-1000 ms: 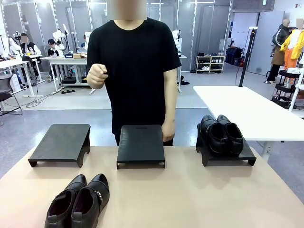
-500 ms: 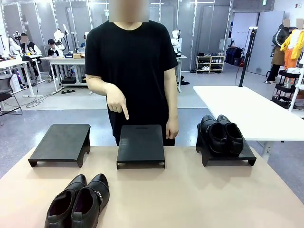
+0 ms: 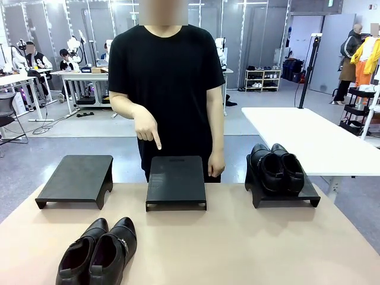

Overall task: Place the shoes on the stand as instructed by the person.
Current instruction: Pick up another pair of Shoes and place it on the Shoes Stand indicated by the person.

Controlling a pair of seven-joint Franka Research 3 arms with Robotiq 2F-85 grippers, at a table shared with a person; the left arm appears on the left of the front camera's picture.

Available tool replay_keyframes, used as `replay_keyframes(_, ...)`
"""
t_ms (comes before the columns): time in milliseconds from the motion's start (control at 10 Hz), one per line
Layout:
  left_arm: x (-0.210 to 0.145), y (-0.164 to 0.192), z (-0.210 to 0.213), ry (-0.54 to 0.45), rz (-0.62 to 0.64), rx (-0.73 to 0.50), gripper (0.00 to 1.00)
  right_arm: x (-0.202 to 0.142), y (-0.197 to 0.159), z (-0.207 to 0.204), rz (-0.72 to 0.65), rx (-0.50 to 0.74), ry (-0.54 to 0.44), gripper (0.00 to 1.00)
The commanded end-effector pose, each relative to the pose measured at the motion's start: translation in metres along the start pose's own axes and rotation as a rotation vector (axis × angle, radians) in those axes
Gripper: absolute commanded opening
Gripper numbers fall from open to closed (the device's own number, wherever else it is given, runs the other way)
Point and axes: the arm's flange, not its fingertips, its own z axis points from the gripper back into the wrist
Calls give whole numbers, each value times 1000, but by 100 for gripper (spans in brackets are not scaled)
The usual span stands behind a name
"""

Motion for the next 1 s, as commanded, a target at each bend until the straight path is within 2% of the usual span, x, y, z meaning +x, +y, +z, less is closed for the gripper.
replay_keyframes(0,0,-28,-23,83,-2,-24,100,-4,3,0,6,-3,11,100)
replay_keyframes(100,1,-49,-48,78,-12,7,100,-4,3,0,6,-3,11,100)
replay_keyframes(400,-12,-91,-126,167,-59,133,100,-4,3,0,6,-3,11,100)
replay_keyframes(500,-17,-105,-153,165,-52,241,100,-4,3,0,6,-3,11,100)
replay_keyframes(900,-36,-133,-248,348,-167,445,100,-4,3,0,6,-3,11,100)
